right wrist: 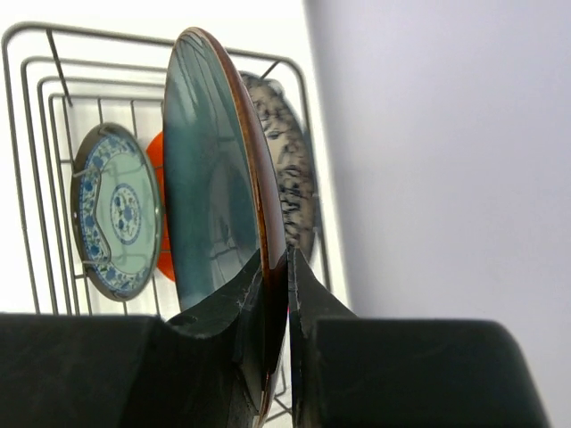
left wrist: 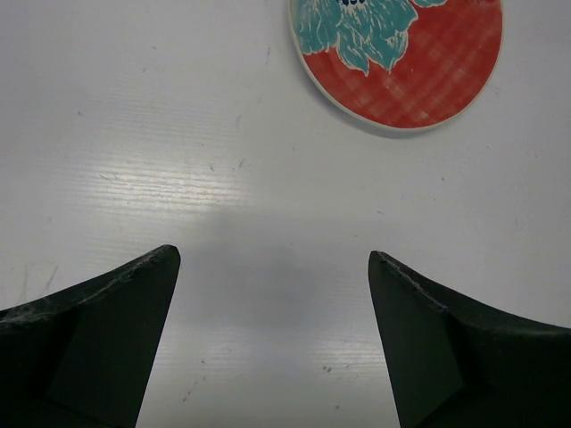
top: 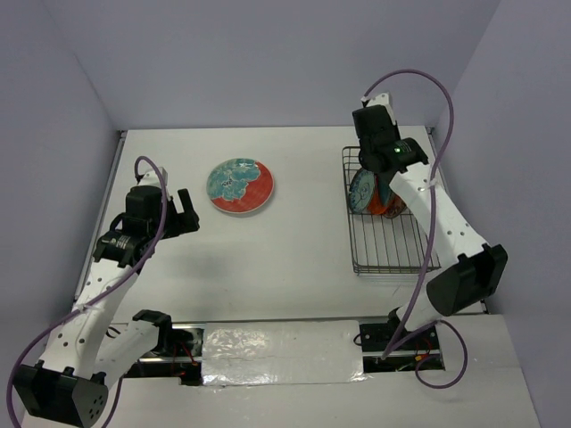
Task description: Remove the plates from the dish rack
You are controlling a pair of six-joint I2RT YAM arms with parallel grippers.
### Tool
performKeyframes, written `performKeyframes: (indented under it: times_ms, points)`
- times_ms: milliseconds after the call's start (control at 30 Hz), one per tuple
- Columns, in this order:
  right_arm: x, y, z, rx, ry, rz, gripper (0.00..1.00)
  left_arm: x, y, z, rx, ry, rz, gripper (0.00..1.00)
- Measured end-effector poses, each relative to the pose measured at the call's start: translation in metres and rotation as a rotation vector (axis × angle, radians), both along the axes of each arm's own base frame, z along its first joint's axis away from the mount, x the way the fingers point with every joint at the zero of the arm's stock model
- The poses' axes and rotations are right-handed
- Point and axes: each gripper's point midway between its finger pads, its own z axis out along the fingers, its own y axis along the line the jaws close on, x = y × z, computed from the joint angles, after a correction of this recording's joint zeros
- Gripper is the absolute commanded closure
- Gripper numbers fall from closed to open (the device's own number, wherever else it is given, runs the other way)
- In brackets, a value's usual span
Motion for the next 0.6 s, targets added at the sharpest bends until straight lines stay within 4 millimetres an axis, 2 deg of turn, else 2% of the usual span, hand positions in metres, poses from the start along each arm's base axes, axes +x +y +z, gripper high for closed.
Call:
performKeyframes:
  times_ms: [233, 400, 500, 600]
  points:
    - [-0.024, 0.01, 0.074, -0.013, -0.157, 0.024, 1.0, 0.0, 0.0, 0.0, -0.002, -0.001, -0.002, 0.0]
    - [-0.053, 0.02, 0.135, -0.009, -0.286, 0.057, 1.0, 0.0, -0.007, 0.004, -0.014, -0.017, -0.045, 0.01]
    - [-0.075, 0.03, 0.162, 0.035, -0.346, 0.122, 1.0, -0.004, -0.021, 0.018, -0.061, -0.072, -0.126, 0.0]
    - [-0.098, 0.047, 0.178, 0.18, -0.398, 0.274, 1.0, -0.015, -0.048, 0.049, -0.148, -0.195, -0.28, 0.01]
